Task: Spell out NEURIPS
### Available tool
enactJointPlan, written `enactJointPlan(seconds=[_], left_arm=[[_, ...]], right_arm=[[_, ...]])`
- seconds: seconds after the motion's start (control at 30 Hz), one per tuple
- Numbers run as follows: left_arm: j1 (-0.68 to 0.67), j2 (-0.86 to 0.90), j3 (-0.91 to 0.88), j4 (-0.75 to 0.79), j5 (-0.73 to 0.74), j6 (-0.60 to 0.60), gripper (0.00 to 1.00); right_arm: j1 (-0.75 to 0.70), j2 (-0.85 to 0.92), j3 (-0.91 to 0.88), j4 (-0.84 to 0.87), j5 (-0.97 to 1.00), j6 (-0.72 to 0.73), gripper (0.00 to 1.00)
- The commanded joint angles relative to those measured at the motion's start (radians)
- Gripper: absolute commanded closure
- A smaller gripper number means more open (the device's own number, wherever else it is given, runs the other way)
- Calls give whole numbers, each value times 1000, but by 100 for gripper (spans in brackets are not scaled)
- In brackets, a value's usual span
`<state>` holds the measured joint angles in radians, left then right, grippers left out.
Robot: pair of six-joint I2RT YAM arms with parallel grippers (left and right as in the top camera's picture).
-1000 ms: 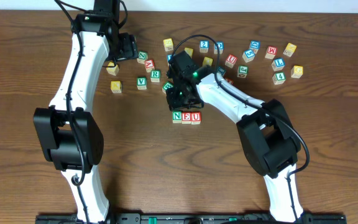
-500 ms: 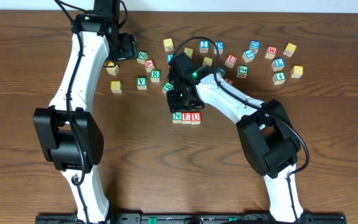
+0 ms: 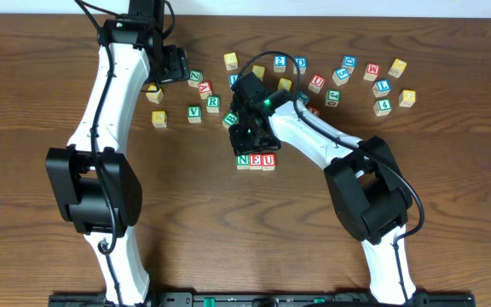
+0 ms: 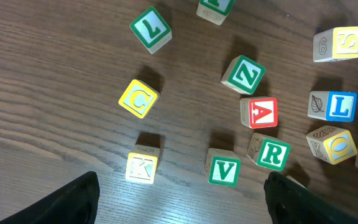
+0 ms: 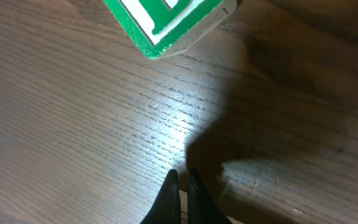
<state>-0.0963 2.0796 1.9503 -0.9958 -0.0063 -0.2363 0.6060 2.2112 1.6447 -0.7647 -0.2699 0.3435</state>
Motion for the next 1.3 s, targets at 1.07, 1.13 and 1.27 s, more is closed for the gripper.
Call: enactJointPlan(seconds=[1.07,1.13,1.27], left_arm=[[0,12,-11,14,-6,-5,16],[1,12,-11,26,-26,-5,16],[8,12,-11,37,-75,-5,16]], right_arm=[[5,3,56,81,-63,-99,97],[15,3,57,77,-98,-118,96],[40,3,57,58,-106,-125,96]])
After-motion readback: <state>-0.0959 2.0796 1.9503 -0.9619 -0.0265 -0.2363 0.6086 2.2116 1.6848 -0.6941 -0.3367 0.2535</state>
